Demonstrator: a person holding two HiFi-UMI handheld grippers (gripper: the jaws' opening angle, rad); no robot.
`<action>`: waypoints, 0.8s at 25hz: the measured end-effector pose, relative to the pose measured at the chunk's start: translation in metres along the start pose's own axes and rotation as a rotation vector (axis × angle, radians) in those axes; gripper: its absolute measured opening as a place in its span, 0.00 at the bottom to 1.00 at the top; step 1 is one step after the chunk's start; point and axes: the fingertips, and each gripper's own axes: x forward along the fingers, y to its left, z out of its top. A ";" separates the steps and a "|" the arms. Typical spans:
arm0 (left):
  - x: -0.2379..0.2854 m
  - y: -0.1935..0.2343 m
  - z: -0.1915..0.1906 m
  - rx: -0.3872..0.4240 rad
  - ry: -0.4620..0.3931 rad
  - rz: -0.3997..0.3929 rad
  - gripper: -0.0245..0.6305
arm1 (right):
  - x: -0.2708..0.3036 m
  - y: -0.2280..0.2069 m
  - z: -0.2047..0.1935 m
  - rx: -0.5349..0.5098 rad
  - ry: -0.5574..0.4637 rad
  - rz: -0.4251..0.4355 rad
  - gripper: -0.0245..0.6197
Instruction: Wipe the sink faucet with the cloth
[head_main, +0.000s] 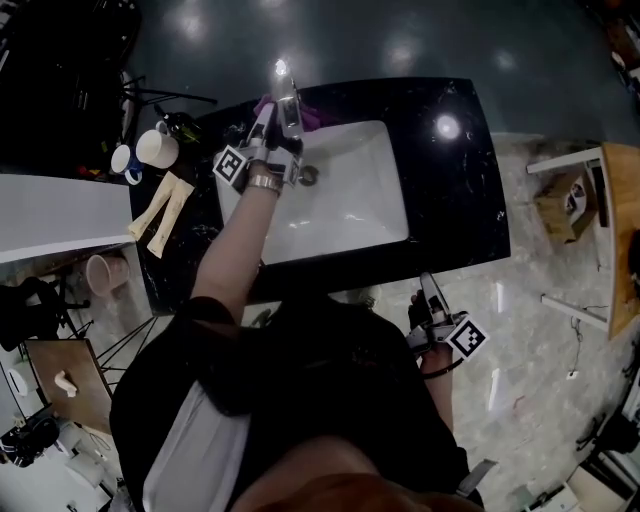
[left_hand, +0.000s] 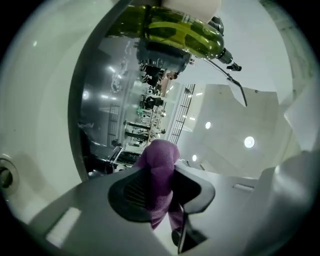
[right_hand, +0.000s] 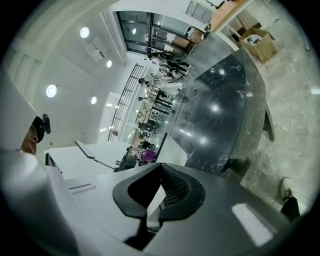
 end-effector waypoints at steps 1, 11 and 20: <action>-0.002 -0.002 0.000 0.003 0.008 -0.004 0.20 | 0.003 0.002 -0.001 -0.005 0.008 0.006 0.06; -0.058 -0.034 -0.015 0.075 0.091 -0.017 0.20 | 0.015 0.029 -0.003 -0.085 0.086 0.115 0.06; -0.149 -0.107 -0.099 0.243 0.220 -0.134 0.20 | -0.004 0.056 0.002 -0.198 0.257 0.294 0.06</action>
